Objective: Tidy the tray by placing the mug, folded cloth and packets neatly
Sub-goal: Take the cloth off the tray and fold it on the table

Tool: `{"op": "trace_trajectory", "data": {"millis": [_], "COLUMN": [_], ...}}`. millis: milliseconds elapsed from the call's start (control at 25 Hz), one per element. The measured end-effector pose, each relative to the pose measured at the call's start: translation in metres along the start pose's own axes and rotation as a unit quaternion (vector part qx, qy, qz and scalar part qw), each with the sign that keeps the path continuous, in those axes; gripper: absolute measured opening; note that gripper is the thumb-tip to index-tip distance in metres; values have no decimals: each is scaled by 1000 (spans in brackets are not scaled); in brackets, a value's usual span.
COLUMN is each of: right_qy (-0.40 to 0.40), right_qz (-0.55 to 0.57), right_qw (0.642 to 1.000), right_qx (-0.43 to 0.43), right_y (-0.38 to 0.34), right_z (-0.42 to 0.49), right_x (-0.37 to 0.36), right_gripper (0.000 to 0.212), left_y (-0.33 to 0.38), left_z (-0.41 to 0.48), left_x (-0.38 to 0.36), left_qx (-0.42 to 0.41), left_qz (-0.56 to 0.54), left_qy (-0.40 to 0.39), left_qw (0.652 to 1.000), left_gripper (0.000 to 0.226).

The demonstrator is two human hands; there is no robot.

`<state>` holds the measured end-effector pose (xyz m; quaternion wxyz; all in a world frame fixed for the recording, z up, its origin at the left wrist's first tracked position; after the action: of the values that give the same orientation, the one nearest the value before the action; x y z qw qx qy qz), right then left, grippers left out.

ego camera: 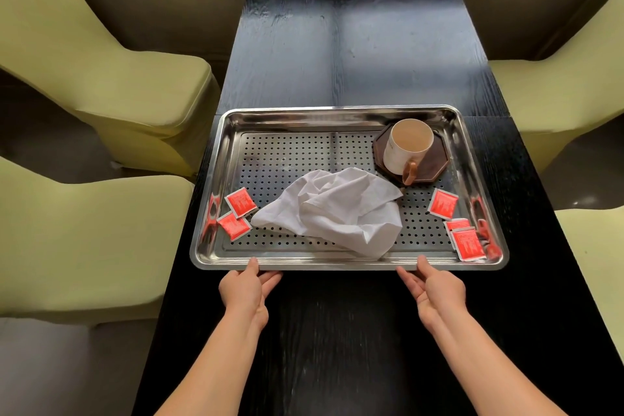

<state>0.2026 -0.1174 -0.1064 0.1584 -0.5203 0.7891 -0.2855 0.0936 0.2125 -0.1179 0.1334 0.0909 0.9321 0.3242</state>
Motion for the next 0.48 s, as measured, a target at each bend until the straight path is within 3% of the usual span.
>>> {"op": "trace_trajectory", "data": {"millis": [280, 400, 480], "right_qy": [-49, -10, 23], "right_qz": [-42, -188, -308], "right_qw": [998, 982, 943], "right_qx": [-13, 20, 121], "right_y": [-7, -8, -19], "right_z": [1, -9, -21], "right_x": [-5, 9, 10], "right_gripper": [25, 38, 40], "left_y": [1, 0, -3], "left_z": [4, 6, 5], "left_x": [-5, -5, -7], "left_qx": [8, 25, 41], "left_qz": [2, 8, 10], "left_qy": [-5, -7, -13], "left_qw": [1000, 1000, 999], "left_gripper": [3, 13, 14]}}
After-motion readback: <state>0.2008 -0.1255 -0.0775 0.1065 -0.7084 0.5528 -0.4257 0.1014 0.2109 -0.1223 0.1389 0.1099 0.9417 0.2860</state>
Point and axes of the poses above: each hand's wrist, its own z-axis towards the middle knuckle, its own x-axis out of the back of the hand, y = z × x, the point moved 7 cm from there along z, towards the middle knuckle, and after that the axes turned 10 degrees about -z, right-handed, at the moved point
